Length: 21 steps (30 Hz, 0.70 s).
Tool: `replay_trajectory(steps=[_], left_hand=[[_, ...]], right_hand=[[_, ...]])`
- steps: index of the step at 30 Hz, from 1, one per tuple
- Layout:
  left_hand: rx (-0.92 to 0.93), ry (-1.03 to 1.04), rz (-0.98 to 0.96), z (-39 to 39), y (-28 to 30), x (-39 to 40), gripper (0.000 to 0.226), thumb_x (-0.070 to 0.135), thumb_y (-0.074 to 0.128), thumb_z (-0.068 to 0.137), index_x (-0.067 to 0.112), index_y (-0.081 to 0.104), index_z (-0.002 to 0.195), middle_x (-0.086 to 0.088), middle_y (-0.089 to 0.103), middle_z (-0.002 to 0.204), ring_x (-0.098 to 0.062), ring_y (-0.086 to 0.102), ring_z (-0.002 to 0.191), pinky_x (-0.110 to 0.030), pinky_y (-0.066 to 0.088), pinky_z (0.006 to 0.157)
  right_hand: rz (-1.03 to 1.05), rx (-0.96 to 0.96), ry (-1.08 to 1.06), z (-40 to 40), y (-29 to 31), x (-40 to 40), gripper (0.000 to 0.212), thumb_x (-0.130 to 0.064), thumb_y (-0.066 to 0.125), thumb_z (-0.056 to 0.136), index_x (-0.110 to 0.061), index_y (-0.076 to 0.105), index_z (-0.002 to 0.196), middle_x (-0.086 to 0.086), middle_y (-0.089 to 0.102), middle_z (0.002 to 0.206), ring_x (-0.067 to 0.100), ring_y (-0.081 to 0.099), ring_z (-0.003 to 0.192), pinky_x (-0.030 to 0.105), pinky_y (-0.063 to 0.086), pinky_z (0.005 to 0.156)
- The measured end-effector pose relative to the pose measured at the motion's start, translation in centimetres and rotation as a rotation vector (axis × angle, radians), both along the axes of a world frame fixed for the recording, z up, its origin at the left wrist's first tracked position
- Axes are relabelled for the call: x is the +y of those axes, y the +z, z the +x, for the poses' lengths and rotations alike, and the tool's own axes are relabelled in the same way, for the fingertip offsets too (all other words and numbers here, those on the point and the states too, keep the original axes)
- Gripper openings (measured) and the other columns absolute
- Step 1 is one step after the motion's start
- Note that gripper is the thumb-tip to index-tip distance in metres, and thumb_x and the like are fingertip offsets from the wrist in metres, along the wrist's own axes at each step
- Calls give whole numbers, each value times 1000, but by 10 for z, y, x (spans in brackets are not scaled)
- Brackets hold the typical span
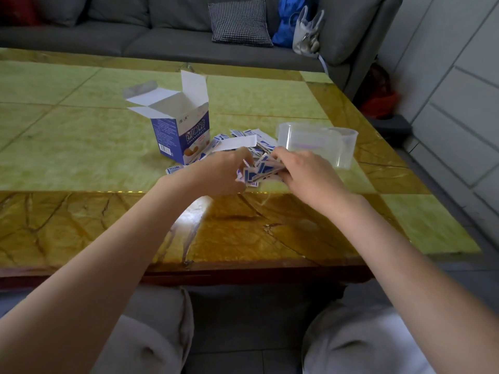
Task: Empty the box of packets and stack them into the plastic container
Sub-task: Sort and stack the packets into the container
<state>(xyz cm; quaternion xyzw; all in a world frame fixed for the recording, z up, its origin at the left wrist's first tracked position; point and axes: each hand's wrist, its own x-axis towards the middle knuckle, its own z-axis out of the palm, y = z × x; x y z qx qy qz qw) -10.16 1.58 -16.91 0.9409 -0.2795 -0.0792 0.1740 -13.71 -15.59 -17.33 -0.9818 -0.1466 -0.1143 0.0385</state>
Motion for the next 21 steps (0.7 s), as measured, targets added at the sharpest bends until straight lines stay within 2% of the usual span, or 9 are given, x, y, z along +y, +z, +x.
replay_trajectory(steps=[3,5,7,9,11,14,16,18,21], left_hand=[[62,-19,92,-4,-6,-4,54,24,67,80,17,42,128,-4,53,123,-15,48,90,-25,40,75],[36,7,80,-3,-11,-8,47,29,68,79,19,50,122,-4,57,118,-13,48,86,-24,41,74],[-36,31,83,0,-12,-10,34,29,66,81,18,58,112,-4,62,111,-13,49,83,-26,40,71],[-68,38,97,2,-13,-9,27,29,64,83,17,62,107,-4,65,107,-13,50,80,-27,40,68],[-64,44,110,3,-12,-6,26,30,64,82,18,63,106,-3,65,105,-14,50,80,-27,41,68],[-52,38,151,2,-11,-4,28,32,65,81,18,65,106,-2,66,104,-17,57,84,-28,45,69],[-66,36,154,2,-12,-4,26,33,66,81,19,67,102,-2,67,100,-18,58,83,-31,47,71],[-85,40,137,1,-13,-6,22,33,66,81,19,67,99,-2,68,96,-16,54,77,-30,46,68],[-68,46,108,-1,-14,-12,23,30,66,81,18,66,100,-1,65,92,-15,51,77,-25,39,60]], right_hand=[[22,114,42,-3,-7,6,17,-12,46,95,-13,54,110,7,64,104,21,59,69,34,49,63],[52,192,53,-5,-9,7,16,-16,45,96,-12,54,109,7,61,107,11,50,52,35,53,64],[97,232,50,-4,-9,4,19,-23,42,97,-12,54,108,5,59,107,8,53,45,31,54,59],[104,259,28,-4,-6,-2,23,-27,40,98,-13,55,109,3,58,106,8,57,48,23,49,52],[52,277,16,-3,-4,-8,27,-29,39,99,-14,56,112,3,60,108,1,48,51,16,39,49],[12,294,7,-5,-3,-13,26,-30,43,97,-16,56,116,0,59,112,-5,35,53,14,27,47],[34,325,3,-6,-3,-14,29,-32,51,93,-17,56,118,0,59,110,-5,36,53,15,29,49],[79,353,-6,-5,-5,-14,30,-33,57,90,-16,57,115,-2,59,100,0,46,54,18,35,50],[171,356,-25,-5,-7,-11,21,-25,58,90,-16,59,108,-3,59,89,8,57,52,16,38,47]])
